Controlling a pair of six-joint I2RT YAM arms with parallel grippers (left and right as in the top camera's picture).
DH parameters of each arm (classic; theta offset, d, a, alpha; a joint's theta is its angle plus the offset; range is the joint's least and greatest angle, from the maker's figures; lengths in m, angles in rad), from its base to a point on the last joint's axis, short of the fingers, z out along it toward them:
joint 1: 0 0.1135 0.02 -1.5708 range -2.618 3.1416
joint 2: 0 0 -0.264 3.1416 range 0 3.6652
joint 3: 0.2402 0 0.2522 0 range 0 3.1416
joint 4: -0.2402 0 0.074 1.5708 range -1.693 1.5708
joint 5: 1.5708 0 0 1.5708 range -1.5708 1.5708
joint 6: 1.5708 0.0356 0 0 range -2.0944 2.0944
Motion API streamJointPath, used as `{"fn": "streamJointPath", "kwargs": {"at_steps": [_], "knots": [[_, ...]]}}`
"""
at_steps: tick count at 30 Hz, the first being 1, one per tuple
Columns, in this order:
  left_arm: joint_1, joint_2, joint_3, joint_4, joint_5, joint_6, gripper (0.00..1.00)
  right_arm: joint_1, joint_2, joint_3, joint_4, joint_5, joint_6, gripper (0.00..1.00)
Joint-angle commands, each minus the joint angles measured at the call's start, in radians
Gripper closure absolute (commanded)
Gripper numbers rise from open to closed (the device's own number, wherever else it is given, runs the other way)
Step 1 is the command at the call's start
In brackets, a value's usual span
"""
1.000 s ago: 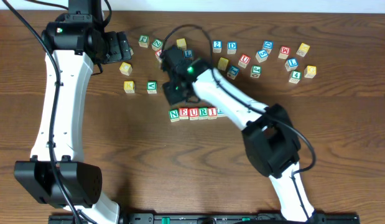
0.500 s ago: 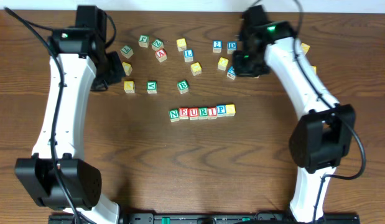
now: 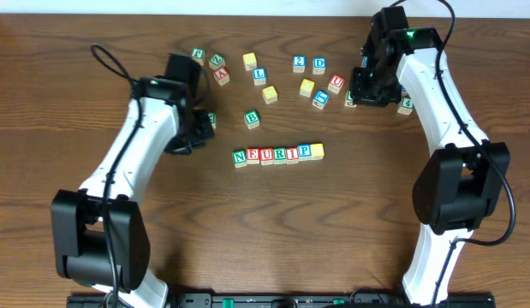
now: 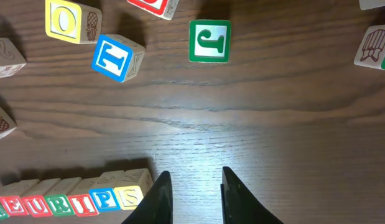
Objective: Spell out NEURIPS
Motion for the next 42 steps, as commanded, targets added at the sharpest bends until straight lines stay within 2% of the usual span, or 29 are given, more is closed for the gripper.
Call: {"fn": "streamJointPath", "kwargs": {"at_steps": [1,13,22,26,42], "knots": [[-0.030,0.036,-0.028,0.037,0.000,-0.049,0.92,0.000,-0.003,-0.008,0.001,-0.002,-0.013,0.79],[-0.108,0.161,-0.035,0.089,0.000,-0.178,0.93,0.000,-0.002,-0.008,0.007,0.027,-0.013,0.79],[-0.108,0.196,-0.035,0.116,0.004,-0.179,0.92,-0.001,-0.002,-0.008,0.008,0.030,-0.013,0.79],[-0.117,0.198,-0.035,0.140,0.060,-0.146,0.92,0.000,-0.002,-0.008,0.008,0.039,-0.013,0.78],[-0.162,0.235,-0.035,0.157,0.060,-0.146,0.93,0.000,-0.002,-0.008,0.008,0.050,-0.013,0.77]]}}
